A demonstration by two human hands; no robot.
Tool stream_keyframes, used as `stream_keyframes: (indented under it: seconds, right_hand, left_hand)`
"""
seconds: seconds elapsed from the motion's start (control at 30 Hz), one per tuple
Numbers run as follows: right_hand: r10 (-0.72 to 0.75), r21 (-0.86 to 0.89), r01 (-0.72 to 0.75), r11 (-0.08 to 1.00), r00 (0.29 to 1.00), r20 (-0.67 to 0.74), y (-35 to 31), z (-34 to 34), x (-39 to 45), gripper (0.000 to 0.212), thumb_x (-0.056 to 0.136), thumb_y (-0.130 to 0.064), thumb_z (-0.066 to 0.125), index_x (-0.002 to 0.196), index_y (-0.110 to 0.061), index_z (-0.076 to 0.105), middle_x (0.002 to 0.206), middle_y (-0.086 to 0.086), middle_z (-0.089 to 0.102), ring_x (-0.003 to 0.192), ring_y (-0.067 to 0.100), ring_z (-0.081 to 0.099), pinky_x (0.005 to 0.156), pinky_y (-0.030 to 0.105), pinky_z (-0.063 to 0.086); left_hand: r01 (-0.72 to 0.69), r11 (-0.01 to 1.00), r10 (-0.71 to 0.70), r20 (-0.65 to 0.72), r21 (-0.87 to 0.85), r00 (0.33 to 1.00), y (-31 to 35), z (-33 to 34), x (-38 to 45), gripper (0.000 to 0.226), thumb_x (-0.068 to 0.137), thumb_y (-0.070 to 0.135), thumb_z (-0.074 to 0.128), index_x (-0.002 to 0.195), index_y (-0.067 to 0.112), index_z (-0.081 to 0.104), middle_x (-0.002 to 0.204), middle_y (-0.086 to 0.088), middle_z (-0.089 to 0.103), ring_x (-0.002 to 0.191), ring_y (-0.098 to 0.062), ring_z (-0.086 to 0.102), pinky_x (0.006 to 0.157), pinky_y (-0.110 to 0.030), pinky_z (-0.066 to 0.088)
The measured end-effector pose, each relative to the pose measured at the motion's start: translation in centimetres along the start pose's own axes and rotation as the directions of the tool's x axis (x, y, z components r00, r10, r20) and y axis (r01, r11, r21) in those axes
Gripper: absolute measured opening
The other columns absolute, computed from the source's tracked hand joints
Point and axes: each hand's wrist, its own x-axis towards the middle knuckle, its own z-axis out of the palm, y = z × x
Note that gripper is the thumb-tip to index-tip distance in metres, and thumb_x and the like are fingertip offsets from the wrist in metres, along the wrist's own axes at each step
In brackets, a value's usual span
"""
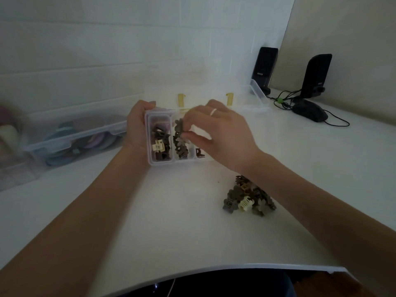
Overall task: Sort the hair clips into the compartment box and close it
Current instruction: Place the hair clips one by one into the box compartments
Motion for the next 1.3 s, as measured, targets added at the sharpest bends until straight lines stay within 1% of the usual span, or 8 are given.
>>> stream_keyframes:
  seconds: [0.2,0.33,0.43,0.6,0.83,1.03,1.17,1.3]
  right_hand:
    - [-0.036,-0.21,0.061,0.976,0.992,0.121,0.1,1.5,0.6,0.013,0.082,-0.021,0.066,0.08,-0.01,0.071,0.095,0.011,0.061,0.082,0.028,0.056,0.063,0.035,0.047]
    - [0.139,0.095,-0.159,0.983,0.972,0.192,0.3,-0.2,-0.8,0.02,0.089,-0.029,0.058,0.089,-0.015,0.072,0.089,0.003,0.055,0.071,0.013,0.048,0.058,0.023,0.043]
    - [0.27,0.21,-0.312,0.927,0.94,0.206,1.5,-2.2,-2.9,0.026,0.09,-0.033,0.052,0.088,-0.015,0.071,0.075,-0.003,0.062,0.058,0.008,0.051,0.055,0.016,0.04]
    - [0.439,0.227,-0.464,0.856,0.885,0.154,3.3,-4.4,-5.6,0.042,0.09,-0.042,0.047,0.07,-0.016,0.073,0.056,-0.003,0.066,0.05,0.014,0.061,0.053,0.035,0.051]
    - [0.189,-0.107,-0.163,0.981,0.926,0.327,3.1,-6.1,-7.5,0.052,0.094,-0.04,0.034,0.071,-0.012,0.071,0.06,-0.002,0.067,0.044,0.012,0.056,0.043,0.027,0.044]
    - [0.593,-0.138,-0.603,0.786,0.672,0.444,1.9,-5.6,-9.6,0.054,0.097,-0.046,0.029,0.104,-0.008,0.068,0.087,0.007,0.072,0.079,0.021,0.064,0.075,0.028,0.044]
    - [0.609,0.121,-0.79,0.602,0.551,0.57,-0.4,-4.8,-9.1,0.04,0.1,-0.035,0.036,0.132,-0.02,0.054,0.133,-0.009,0.056,0.123,0.004,0.047,0.1,0.015,0.03]
    - [0.543,0.315,-0.859,0.404,0.502,0.673,-0.7,-4.9,-7.9,0.037,0.101,-0.016,0.034,0.128,-0.027,0.056,0.136,-0.015,0.051,0.126,-0.002,0.042,0.107,0.015,0.024]
  left_hand:
    - [0.05,0.997,-0.048,-0.036,0.064,0.998,-0.3,-1.1,0.6,0.028,0.084,0.038,0.041,0.067,0.016,0.042,0.052,-0.002,0.043,0.043,-0.015,0.042,0.049,-0.017,0.037]
    - [0.092,0.991,-0.086,-0.064,0.094,0.994,-0.1,-1.3,0.8,0.042,0.052,0.042,0.064,0.078,0.019,0.039,0.069,-0.004,0.038,0.057,-0.019,0.039,0.057,-0.024,0.039]
    - [0.012,0.993,0.002,-0.122,0.117,0.993,-0.1,-1.5,1.1,0.027,0.075,0.037,0.054,0.064,0.022,0.034,0.056,0.0,0.036,0.05,-0.016,0.036,0.053,-0.021,0.037]
    - [0.007,0.993,0.006,-0.113,0.114,0.994,-0.4,-1.5,1.6,0.027,0.084,0.037,0.047,0.064,0.021,0.036,0.058,-0.001,0.041,0.05,-0.016,0.043,0.054,-0.019,0.043]
    - [-0.001,0.978,0.02,-0.089,0.21,0.996,-0.2,-2.4,2.1,0.03,0.067,0.04,0.057,0.08,0.017,0.045,0.074,-0.005,0.05,0.06,-0.018,0.052,0.056,-0.022,0.051]
    - [0.011,0.989,0.013,-0.161,0.148,0.987,-0.5,-2.0,2.1,0.029,0.083,0.041,0.051,0.067,0.02,0.038,0.059,-0.002,0.044,0.049,-0.017,0.047,0.054,-0.021,0.046]
    - [-0.015,0.985,0.042,-0.152,0.174,0.987,-0.7,-2.1,2.3,0.031,0.081,0.041,0.053,0.065,0.021,0.036,0.057,-0.001,0.044,0.048,-0.016,0.047,0.056,-0.022,0.046]
    - [0.013,0.978,0.013,-0.121,0.209,0.993,-0.2,-2.5,2.3,0.033,0.062,0.044,0.064,0.069,0.02,0.042,0.071,-0.006,0.044,0.063,-0.022,0.046,0.066,-0.03,0.043]
